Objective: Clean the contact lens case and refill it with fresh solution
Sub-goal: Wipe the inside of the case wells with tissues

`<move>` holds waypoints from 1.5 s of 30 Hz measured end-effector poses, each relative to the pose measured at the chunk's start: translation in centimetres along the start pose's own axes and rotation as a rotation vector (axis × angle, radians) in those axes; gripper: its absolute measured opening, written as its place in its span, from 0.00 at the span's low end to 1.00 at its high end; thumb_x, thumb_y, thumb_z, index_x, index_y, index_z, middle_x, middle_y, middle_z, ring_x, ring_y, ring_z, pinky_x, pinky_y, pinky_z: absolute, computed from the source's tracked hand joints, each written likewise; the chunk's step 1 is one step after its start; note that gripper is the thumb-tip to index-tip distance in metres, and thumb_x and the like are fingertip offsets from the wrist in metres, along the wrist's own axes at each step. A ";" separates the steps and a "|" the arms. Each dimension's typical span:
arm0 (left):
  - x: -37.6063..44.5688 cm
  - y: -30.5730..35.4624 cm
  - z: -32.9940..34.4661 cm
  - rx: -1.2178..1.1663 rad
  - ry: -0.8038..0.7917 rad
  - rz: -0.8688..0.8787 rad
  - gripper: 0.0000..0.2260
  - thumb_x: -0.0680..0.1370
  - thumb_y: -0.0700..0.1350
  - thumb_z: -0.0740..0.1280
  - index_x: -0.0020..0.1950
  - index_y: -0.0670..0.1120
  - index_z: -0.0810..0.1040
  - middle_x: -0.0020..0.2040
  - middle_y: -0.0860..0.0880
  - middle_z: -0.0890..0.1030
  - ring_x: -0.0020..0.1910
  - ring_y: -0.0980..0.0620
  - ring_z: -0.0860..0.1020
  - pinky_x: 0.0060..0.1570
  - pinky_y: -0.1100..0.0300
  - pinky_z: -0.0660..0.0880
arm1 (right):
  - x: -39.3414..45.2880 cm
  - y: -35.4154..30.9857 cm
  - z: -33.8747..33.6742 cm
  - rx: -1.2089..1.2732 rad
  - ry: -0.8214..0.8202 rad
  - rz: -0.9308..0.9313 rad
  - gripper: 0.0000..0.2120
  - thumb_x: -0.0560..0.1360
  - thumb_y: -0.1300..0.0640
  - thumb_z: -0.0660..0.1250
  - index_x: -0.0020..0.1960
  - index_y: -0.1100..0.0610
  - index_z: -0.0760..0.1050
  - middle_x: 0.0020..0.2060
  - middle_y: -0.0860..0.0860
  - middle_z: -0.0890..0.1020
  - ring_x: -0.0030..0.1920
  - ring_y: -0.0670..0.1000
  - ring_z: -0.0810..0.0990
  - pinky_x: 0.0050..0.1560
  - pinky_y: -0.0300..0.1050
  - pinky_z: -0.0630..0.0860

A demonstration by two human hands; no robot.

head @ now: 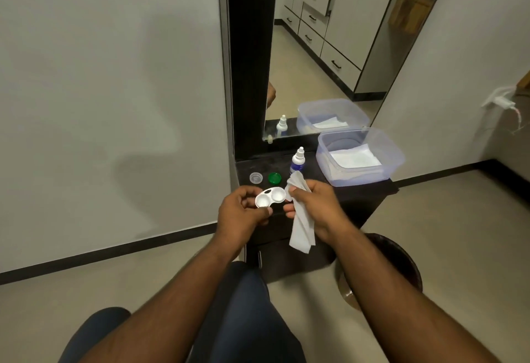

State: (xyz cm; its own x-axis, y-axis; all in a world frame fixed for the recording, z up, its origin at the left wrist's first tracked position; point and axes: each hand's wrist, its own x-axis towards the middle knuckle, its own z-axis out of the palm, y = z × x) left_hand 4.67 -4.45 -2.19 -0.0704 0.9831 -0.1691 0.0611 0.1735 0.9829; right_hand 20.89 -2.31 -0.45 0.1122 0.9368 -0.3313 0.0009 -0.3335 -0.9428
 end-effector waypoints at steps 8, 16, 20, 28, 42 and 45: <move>0.7 1.0 -0.9 0.012 -0.163 -0.136 0.16 0.69 0.35 0.76 0.55 0.42 0.81 0.45 0.44 0.85 0.45 0.48 0.84 0.42 0.58 0.81 | -0.5 0.4 0.9 0.038 0.009 -0.028 0.05 0.74 0.60 0.70 0.49 0.59 0.79 0.42 0.57 0.85 0.38 0.53 0.85 0.40 0.46 0.82; 1.6 1.6 -0.9 -0.267 -0.129 -0.455 0.11 0.74 0.38 0.71 0.55 0.34 0.79 0.46 0.38 0.84 0.40 0.46 0.85 0.34 0.58 0.82 | 0.0 1.3 1.4 0.036 0.034 0.008 0.10 0.72 0.62 0.72 0.53 0.60 0.79 0.46 0.58 0.83 0.41 0.54 0.84 0.38 0.44 0.81; 2.2 1.9 -1.1 -0.128 -0.232 -0.570 0.12 0.73 0.35 0.72 0.56 0.35 0.78 0.44 0.37 0.85 0.36 0.45 0.85 0.32 0.56 0.82 | 0.3 1.5 1.4 0.001 0.028 -0.092 0.03 0.72 0.63 0.71 0.45 0.59 0.80 0.41 0.57 0.83 0.38 0.52 0.83 0.34 0.41 0.80; 5.0 2.2 0.9 -0.192 0.005 -0.319 0.07 0.73 0.36 0.72 0.49 0.36 0.81 0.43 0.39 0.84 0.38 0.47 0.84 0.38 0.57 0.83 | 2.4 0.3 0.3 0.048 0.328 -0.050 0.10 0.78 0.51 0.63 0.50 0.57 0.77 0.38 0.55 0.82 0.35 0.51 0.82 0.35 0.45 0.81; 7.1 0.7 0.5 -0.264 -0.132 -0.373 0.09 0.75 0.31 0.67 0.55 0.33 0.76 0.44 0.35 0.83 0.35 0.45 0.84 0.37 0.53 0.83 | 3.5 -0.5 0.7 -0.133 -0.143 -0.058 0.12 0.79 0.53 0.63 0.60 0.52 0.76 0.47 0.49 0.80 0.39 0.47 0.75 0.39 0.42 0.76; 7.7 0.1 0.1 -0.295 -0.177 -0.371 0.05 0.75 0.32 0.67 0.50 0.34 0.77 0.42 0.37 0.84 0.37 0.44 0.85 0.38 0.53 0.83 | 3.9 0.6 1.3 -0.144 -0.088 -0.324 0.14 0.73 0.61 0.71 0.58 0.54 0.79 0.48 0.50 0.84 0.41 0.43 0.81 0.39 0.37 0.76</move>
State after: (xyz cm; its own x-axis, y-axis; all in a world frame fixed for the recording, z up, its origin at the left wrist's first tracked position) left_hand 4.22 3.15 -3.44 0.1377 0.8577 -0.4954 -0.2219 0.5142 0.8285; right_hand 20.06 1.31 -2.36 -0.0022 0.9997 -0.0246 0.1626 -0.0239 -0.9864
